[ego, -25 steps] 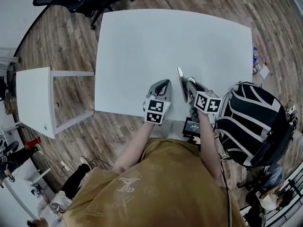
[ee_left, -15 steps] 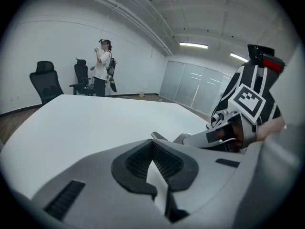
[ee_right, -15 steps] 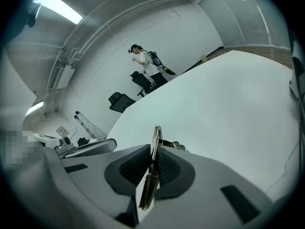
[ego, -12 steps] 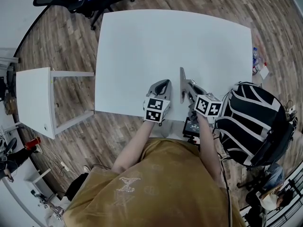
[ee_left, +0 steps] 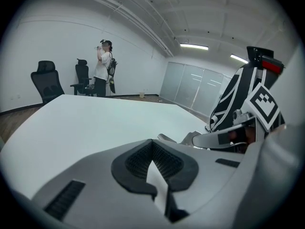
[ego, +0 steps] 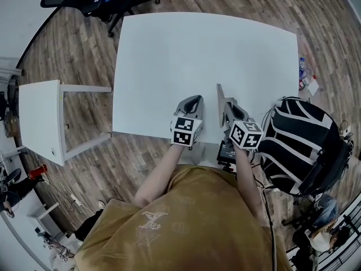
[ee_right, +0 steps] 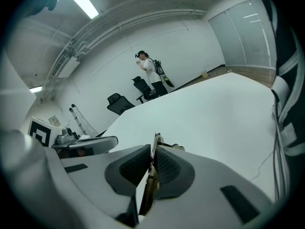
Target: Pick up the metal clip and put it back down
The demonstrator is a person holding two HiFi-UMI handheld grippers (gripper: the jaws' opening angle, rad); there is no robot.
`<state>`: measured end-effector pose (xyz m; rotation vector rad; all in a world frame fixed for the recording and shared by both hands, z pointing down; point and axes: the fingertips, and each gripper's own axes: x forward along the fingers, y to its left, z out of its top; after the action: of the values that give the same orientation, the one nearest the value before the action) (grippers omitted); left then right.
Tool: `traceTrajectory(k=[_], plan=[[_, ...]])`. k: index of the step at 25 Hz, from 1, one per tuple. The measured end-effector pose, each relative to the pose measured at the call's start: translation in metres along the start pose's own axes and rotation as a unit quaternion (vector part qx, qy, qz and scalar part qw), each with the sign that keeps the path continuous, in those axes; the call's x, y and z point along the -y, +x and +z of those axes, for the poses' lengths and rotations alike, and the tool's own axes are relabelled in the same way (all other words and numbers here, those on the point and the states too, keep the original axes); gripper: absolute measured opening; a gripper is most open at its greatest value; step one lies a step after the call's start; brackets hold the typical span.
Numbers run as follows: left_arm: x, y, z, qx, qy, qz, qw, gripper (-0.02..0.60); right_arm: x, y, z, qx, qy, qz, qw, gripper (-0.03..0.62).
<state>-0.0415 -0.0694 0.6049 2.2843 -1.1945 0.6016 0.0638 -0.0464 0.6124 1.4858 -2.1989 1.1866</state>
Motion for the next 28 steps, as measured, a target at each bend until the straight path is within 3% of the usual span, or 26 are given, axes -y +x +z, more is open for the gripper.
traceTrajectory(k=[10, 17, 28], plan=[[0.006, -0.009, 0.009, 0.017, 0.001, 0.005, 0.9998, -0.003, -0.016, -0.023, 0.025, 0.055, -0.042, -0.002, 0.998, 0.026], [0.01, -0.02, 0.025, 0.041, 0.007, 0.005, 0.9991, -0.003, -0.034, -0.044, 0.055, 0.109, -0.117, -0.011, 0.987, 0.026], [0.023, -0.039, 0.068, 0.091, 0.037, 0.006, 0.9952, -0.003, -0.053, -0.073, 0.095, 0.176, -0.148, -0.013, 0.973, 0.026]])
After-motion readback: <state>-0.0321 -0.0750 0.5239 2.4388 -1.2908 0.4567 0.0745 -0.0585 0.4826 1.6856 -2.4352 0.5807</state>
